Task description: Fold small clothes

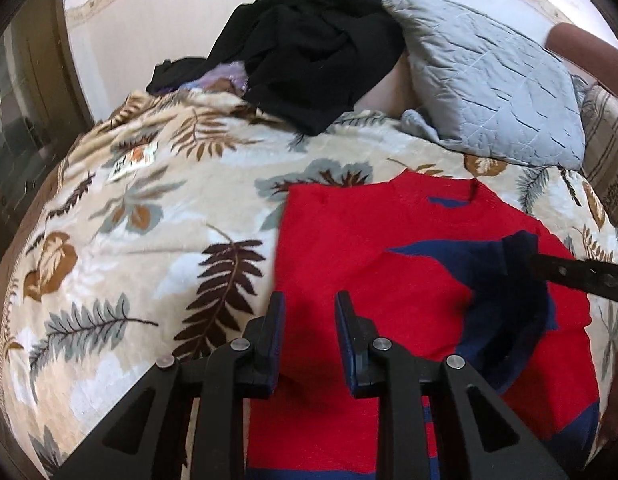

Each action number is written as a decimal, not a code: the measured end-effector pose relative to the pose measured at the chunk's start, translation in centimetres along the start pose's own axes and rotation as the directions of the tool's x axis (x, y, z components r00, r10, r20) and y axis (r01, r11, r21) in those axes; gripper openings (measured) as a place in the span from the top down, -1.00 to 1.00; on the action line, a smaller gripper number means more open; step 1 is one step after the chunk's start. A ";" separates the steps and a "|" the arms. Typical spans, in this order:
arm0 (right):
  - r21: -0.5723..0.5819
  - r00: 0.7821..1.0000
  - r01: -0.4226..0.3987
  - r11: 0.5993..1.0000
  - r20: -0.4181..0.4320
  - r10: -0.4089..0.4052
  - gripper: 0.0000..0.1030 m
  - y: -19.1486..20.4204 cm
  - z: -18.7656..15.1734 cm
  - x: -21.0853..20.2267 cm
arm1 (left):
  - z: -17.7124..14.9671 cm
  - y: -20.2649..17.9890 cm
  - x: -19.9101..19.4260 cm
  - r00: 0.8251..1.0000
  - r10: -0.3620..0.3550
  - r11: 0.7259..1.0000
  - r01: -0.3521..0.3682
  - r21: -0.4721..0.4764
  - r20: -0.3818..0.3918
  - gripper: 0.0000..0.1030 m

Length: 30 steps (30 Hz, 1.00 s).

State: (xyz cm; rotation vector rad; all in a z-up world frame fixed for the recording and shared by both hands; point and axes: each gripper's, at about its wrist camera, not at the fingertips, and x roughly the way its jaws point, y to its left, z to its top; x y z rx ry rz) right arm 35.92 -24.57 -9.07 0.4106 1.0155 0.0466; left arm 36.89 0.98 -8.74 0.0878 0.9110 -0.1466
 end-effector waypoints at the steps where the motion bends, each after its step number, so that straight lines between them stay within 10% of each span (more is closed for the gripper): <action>1: 0.003 1.000 0.020 1.000 0.002 -0.020 -0.15 0.3 0.3 0.5 | 0.0 0.2 0.0 1.000 -0.004 1.000 0.004 -0.003 -0.004 0.51; 10: 0.023 0.966 0.256 0.967 -0.049 -0.254 -0.13 0.7 1.7 4.9 | 0.1 0.8 -0.2 1.000 -0.019 1.000 0.019 -0.012 0.001 0.51; 12: 0.058 0.985 0.168 0.984 -0.057 -0.165 0.71 -0.4 1.6 5.4 | 0.1 1.2 -0.2 1.000 -0.019 1.000 0.019 -0.023 0.004 0.51; 20: 0.035 0.992 -0.036 0.999 0.124 0.032 0.80 -1.4 2.4 -0.9 | 0.2 1.0 0.1 0.999 -0.021 0.999 0.022 -0.040 0.027 0.51; 23: 0.015 0.951 -0.131 0.991 0.283 0.122 0.81 -1.7 3.3 -5.5 | 0.5 0.5 -0.3 0.997 -0.029 0.998 0.032 -0.046 0.064 0.51; 28: -0.041 0.814 -0.260 0.965 0.527 0.242 0.81 -4.5 3.1 -10.5 | 0.5 -1.0 0.4 0.997 -0.027 0.999 0.029 -0.024 0.073 0.51; 30: -0.003 0.817 -0.297 0.955 0.517 0.256 0.81 -7.3 2.9 -8.6 | 0.2 -1.7 1.4 0.999 -0.015 1.000 0.015 0.000 0.039 0.51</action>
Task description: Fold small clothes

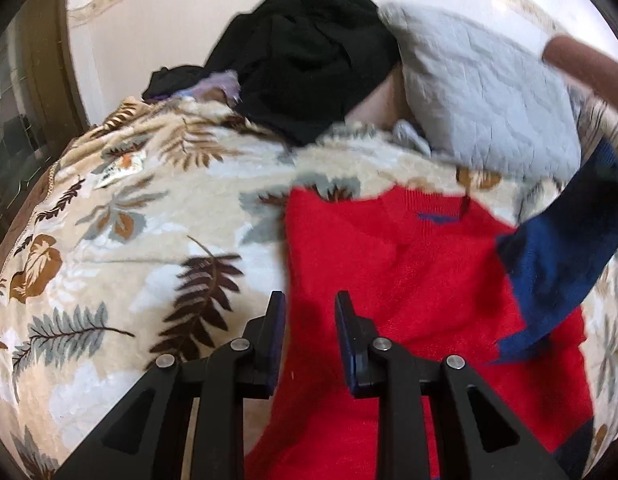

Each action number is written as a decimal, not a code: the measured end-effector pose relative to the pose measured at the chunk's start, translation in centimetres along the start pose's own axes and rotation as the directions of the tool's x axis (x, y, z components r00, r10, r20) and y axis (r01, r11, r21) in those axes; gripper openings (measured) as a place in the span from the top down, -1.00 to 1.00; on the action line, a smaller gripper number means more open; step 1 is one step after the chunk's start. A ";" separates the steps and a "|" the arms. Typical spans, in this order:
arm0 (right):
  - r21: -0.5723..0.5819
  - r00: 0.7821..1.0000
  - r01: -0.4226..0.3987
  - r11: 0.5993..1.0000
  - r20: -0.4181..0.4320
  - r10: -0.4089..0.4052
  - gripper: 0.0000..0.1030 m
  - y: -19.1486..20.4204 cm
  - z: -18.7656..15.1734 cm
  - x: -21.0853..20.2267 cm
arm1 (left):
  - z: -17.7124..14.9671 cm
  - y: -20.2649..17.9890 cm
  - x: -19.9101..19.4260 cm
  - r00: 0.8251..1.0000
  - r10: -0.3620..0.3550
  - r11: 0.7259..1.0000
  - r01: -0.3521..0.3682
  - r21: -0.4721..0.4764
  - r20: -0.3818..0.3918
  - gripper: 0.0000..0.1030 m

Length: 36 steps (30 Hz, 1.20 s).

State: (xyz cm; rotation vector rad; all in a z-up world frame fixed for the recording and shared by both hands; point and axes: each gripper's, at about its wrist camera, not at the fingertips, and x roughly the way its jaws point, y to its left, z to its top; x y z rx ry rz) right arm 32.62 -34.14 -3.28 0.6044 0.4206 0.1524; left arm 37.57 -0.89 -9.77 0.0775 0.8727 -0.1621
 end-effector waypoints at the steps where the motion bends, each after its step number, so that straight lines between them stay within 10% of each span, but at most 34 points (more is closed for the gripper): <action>1: 0.044 0.999 -0.014 0.999 -0.030 0.015 0.81 -1.9 -0.7 0.8 | -0.3 -0.4 0.7 1.000 0.007 1.000 -0.007 0.015 -0.023 0.51; 9: 0.347 0.958 0.178 0.921 -0.274 -0.082 0.69 -13.1 -7.0 2.4 | -1.2 -1.0 2.6 0.995 0.075 0.995 -0.070 0.067 -0.071 0.51; 22: -0.023 0.923 0.322 0.946 -0.212 -0.320 0.58 -8.5 -4.3 -0.5 | -1.5 -0.2 3.2 0.983 0.153 0.986 -0.145 0.086 -0.097 0.51; 32: -0.064 0.832 0.404 0.913 -0.390 -0.396 0.60 -10.3 -7.0 1.7 | -1.3 0.0 3.3 0.979 0.185 0.979 -0.176 0.102 -0.085 0.50; 36: -0.067 0.864 0.347 0.936 -0.364 -0.346 0.58 -8.5 -5.7 1.4 | -0.3 -0.9 2.3 0.988 0.153 0.981 -0.149 0.122 -0.020 0.49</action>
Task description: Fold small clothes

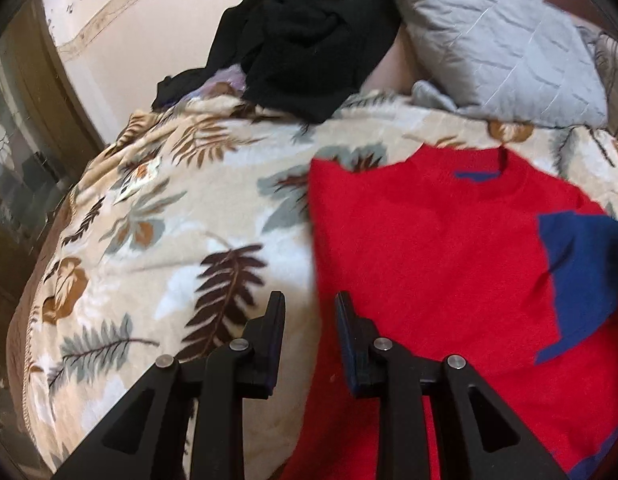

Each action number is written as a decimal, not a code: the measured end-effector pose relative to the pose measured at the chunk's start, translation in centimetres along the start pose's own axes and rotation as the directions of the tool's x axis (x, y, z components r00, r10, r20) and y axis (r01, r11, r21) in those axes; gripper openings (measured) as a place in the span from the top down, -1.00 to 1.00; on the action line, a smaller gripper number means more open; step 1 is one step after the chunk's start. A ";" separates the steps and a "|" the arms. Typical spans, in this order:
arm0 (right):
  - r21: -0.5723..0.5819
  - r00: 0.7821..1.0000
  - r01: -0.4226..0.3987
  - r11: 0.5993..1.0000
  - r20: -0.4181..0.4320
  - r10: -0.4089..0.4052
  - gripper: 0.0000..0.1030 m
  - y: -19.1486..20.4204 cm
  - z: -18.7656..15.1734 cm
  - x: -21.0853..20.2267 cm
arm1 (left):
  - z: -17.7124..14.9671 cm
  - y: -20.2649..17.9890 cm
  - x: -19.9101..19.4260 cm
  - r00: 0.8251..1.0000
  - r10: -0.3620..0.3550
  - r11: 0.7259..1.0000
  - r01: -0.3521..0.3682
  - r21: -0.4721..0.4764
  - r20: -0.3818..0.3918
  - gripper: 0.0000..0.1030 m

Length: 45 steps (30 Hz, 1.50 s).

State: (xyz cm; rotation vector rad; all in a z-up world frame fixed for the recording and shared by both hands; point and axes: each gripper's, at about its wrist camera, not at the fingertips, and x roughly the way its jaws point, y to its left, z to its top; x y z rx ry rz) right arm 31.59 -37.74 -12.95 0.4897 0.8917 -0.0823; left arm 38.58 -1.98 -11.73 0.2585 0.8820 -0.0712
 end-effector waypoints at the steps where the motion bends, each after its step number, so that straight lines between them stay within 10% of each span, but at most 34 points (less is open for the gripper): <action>1: -0.007 1.000 -0.003 1.000 0.012 0.003 0.58 0.4 0.2 -0.1 | 0.1 -0.1 0.3 1.000 -0.006 1.000 0.006 -0.001 -0.006 0.49; 9: -0.001 0.999 0.015 1.000 -0.046 -0.015 0.61 0.7 1.0 4.4 | -0.4 -0.4 3.4 0.997 0.016 1.000 -0.015 0.016 -0.077 0.46; 25: -0.003 0.994 0.023 1.000 -0.111 -0.023 0.55 0.9 -2.0 0.9 | -2.0 1.1 -1.3 1.000 -0.008 1.000 0.008 0.008 -0.006 0.08; 33: -0.049 0.994 -0.093 0.994 0.047 0.095 0.50 3.0 -3.4 -6.9 | -3.1 1.0 -8.6 0.991 -0.005 1.000 0.003 0.014 0.136 -0.21; 45: -0.173 0.980 -0.018 0.985 0.190 0.052 0.44 7.1 -9.4 -16.5 | -9.8 0.5 -18.9 0.970 0.034 0.997 -0.016 -0.075 0.242 -0.52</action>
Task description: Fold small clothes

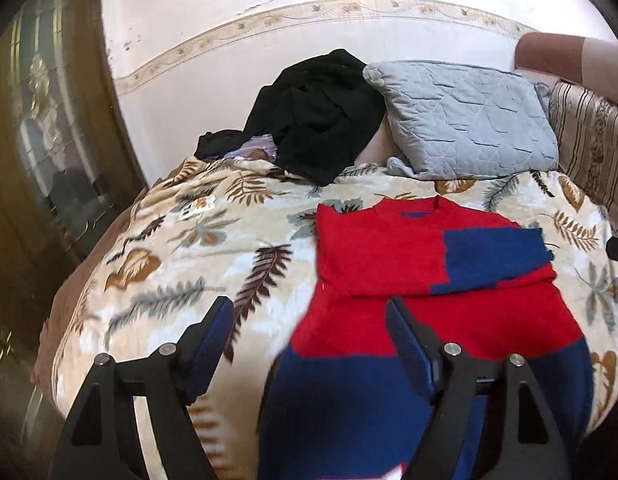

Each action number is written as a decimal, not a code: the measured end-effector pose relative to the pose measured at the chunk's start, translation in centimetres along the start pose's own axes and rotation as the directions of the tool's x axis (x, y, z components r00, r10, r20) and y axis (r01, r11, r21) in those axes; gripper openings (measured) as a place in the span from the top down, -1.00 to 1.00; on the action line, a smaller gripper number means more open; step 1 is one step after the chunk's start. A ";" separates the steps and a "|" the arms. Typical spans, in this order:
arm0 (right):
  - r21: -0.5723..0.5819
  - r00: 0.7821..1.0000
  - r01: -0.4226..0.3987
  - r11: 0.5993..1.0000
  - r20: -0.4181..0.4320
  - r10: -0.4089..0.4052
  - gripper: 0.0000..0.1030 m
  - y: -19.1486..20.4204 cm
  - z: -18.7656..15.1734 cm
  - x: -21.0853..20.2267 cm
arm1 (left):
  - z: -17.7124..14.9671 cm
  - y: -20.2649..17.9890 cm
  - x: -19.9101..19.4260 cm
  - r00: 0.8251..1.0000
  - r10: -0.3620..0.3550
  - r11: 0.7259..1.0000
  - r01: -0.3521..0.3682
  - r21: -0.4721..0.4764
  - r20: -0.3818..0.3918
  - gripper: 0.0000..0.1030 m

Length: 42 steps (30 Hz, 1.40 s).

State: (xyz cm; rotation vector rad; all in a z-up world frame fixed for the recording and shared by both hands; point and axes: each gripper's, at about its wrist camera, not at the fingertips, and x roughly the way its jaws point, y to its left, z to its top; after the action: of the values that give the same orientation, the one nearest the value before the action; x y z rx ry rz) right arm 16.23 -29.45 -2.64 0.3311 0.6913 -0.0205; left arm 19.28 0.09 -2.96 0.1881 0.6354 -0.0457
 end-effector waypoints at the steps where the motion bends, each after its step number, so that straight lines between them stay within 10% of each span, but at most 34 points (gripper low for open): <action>1: -0.006 1.000 -0.003 1.000 0.003 0.003 0.44 0.3 -0.6 -0.8 | -0.5 0.0 -0.8 1.000 -0.005 1.000 0.005 -0.005 -0.009 -0.52; 18: -0.069 0.992 -0.029 0.997 0.125 0.037 0.39 2.8 -9.0 -10.9 | -5.5 0.1 -11.3 0.999 0.022 0.999 -0.023 0.022 0.029 -0.57; 22: -0.066 0.988 -0.028 0.997 0.147 0.037 -0.55 2.8 -10.8 -12.1 | -6.3 0.4 -12.4 0.999 0.031 0.999 -0.032 0.024 0.033 -0.57; 42: -0.017 0.998 -0.048 0.999 0.036 0.048 -0.55 -0.1 -14.9 -12.6 | -11.4 2.6 -11.5 0.993 0.055 0.998 -0.057 -0.018 -0.105 -0.57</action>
State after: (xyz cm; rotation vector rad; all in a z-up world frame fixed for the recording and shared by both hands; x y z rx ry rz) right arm -2.72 -26.09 -5.46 0.3307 0.6468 0.0246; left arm 3.66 4.58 -4.70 0.1892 0.7343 0.0248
